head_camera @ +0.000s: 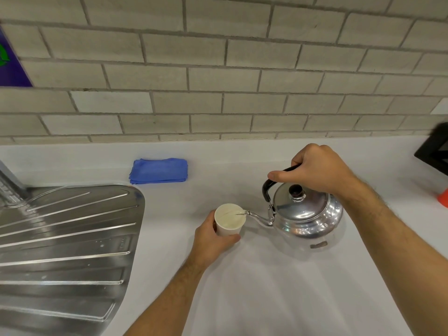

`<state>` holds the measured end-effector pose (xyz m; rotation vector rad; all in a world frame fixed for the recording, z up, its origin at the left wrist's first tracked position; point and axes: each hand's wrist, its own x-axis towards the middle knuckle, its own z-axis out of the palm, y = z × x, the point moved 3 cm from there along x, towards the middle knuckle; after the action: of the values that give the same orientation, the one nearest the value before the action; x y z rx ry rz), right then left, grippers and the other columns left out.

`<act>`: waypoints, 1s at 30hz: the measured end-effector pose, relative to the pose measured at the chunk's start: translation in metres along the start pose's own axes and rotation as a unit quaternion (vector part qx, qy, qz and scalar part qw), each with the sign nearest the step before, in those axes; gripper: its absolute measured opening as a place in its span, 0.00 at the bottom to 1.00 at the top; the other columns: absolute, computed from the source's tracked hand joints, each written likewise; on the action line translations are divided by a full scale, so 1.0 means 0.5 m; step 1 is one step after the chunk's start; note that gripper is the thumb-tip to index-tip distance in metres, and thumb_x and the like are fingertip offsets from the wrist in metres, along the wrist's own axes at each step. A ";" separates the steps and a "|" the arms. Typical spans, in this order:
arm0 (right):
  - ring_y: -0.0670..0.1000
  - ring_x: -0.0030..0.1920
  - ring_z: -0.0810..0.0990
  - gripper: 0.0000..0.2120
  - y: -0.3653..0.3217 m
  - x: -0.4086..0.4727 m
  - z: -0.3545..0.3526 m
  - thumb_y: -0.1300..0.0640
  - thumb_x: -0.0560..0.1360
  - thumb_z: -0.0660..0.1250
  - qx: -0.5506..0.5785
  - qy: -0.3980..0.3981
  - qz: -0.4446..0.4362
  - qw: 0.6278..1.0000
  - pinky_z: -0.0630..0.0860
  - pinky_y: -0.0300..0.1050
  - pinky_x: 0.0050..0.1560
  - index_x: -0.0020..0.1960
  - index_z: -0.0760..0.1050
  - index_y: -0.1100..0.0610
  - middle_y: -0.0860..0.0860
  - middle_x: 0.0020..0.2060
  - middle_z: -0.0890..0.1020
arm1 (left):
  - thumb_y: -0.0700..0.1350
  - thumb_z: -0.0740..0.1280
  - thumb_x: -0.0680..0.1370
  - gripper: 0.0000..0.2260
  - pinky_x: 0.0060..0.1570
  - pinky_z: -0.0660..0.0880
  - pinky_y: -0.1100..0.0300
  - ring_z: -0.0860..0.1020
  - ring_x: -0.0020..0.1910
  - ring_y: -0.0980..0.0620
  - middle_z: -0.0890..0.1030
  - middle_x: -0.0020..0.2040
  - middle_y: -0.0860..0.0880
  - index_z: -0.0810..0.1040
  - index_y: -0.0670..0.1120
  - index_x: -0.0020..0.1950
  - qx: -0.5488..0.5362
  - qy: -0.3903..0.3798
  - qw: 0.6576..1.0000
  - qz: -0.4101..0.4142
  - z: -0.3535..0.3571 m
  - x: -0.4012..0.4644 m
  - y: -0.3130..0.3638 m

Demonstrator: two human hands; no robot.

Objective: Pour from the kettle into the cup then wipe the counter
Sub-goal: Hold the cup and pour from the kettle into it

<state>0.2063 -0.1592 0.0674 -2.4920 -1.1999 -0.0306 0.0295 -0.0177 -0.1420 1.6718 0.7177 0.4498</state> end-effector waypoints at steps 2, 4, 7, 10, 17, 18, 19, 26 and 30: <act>0.46 0.20 0.61 0.32 -0.001 0.001 0.000 0.28 0.57 0.70 -0.003 -0.001 -0.003 1.000 0.62 0.42 0.25 0.20 0.64 0.55 0.46 0.14 0.61 | 0.47 0.80 0.61 0.33 0.42 0.75 0.72 0.78 0.54 0.63 0.80 0.56 0.61 0.73 0.58 0.63 0.001 -0.002 1.000 -0.001 0.000 -0.001 0.000; 0.46 0.20 0.61 0.32 -0.002 0.001 0.000 0.28 0.58 0.71 -0.006 -0.003 -0.007 1.000 0.62 0.41 0.25 0.20 0.63 0.55 0.46 0.14 0.61 | 0.47 0.80 0.61 0.32 0.41 0.75 0.75 0.78 0.52 0.67 0.80 0.55 0.62 0.73 0.60 0.61 0.002 0.001 1.000 -0.001 -0.001 -0.001 0.000; 0.47 0.21 0.62 0.32 -0.004 0.004 -0.001 0.28 0.58 0.71 -0.009 -0.005 -0.011 1.000 0.62 0.43 0.26 0.21 0.64 0.55 0.46 0.15 0.62 | 0.48 0.81 0.60 0.32 0.41 0.74 0.75 0.77 0.51 0.69 0.80 0.55 0.63 0.72 0.62 0.59 0.005 0.000 1.000 -0.003 -0.001 -0.002 0.001; 0.48 0.22 0.63 0.32 -0.008 0.006 -0.002 0.29 0.59 0.71 -0.012 -0.009 -0.018 1.000 0.63 0.43 0.26 0.21 0.65 0.56 0.46 0.16 0.62 | 0.48 0.81 0.61 0.32 0.40 0.73 0.75 0.76 0.52 0.67 0.79 0.53 0.65 0.71 0.64 0.59 0.008 -0.003 1.000 -0.009 -0.001 -0.002 0.003; 0.49 0.23 0.64 0.32 -0.015 0.010 -0.002 0.29 0.59 0.72 -0.023 -0.012 -0.028 0.999 0.63 0.43 0.26 0.22 0.65 0.56 0.46 0.17 0.63 | 0.48 0.81 0.62 0.33 0.50 0.74 0.68 0.77 0.56 0.59 0.79 0.58 0.59 0.72 0.58 0.63 0.011 -0.003 1.000 -0.003 0.001 0.000 0.001; 0.49 0.23 0.64 0.32 -0.016 0.010 -0.003 0.29 0.59 0.72 -0.025 -0.012 -0.029 0.999 0.63 0.43 0.26 0.21 0.64 0.55 0.46 0.17 0.63 | 0.48 0.81 0.62 0.34 0.52 0.74 0.65 0.77 0.57 0.57 0.79 0.59 0.58 0.71 0.57 0.65 0.012 -0.003 1.000 -0.004 0.001 0.000 0.002; 0.49 0.23 0.64 0.32 -0.016 0.011 -0.003 0.29 0.59 0.72 -0.026 -0.011 -0.030 0.999 0.63 0.43 0.27 0.21 0.64 0.55 0.47 0.17 0.63 | 0.48 0.81 0.62 0.35 0.53 0.75 0.64 0.77 0.57 0.56 0.79 0.59 0.58 0.71 0.56 0.66 0.013 -0.004 1.000 -0.003 0.002 0.000 0.002; 0.48 0.23 0.65 0.32 -0.020 0.015 -0.005 0.28 0.58 0.70 -0.041 -0.015 -0.032 0.999 0.63 0.42 0.27 0.22 0.66 0.56 0.47 0.17 0.64 | 0.47 0.81 0.61 0.33 0.46 0.73 0.71 0.78 0.54 0.61 0.81 0.57 0.58 0.73 0.56 0.64 0.004 -0.002 1.000 0.000 0.000 -0.002 0.007; 0.49 0.24 0.65 0.32 -0.021 0.017 -0.007 0.28 0.58 0.70 -0.047 -0.014 -0.036 0.998 0.64 0.43 0.28 0.22 0.66 0.56 0.47 0.17 0.64 | 0.47 0.81 0.61 0.32 0.42 0.73 0.74 0.77 0.52 0.66 0.80 0.55 0.61 0.73 0.60 0.61 0.004 -0.002 1.000 -0.003 -0.001 -0.004 0.009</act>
<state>0.2040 -0.1480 0.0756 -2.5358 -1.3298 -0.0727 0.0287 -0.0191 -0.1372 1.6776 0.7232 0.4398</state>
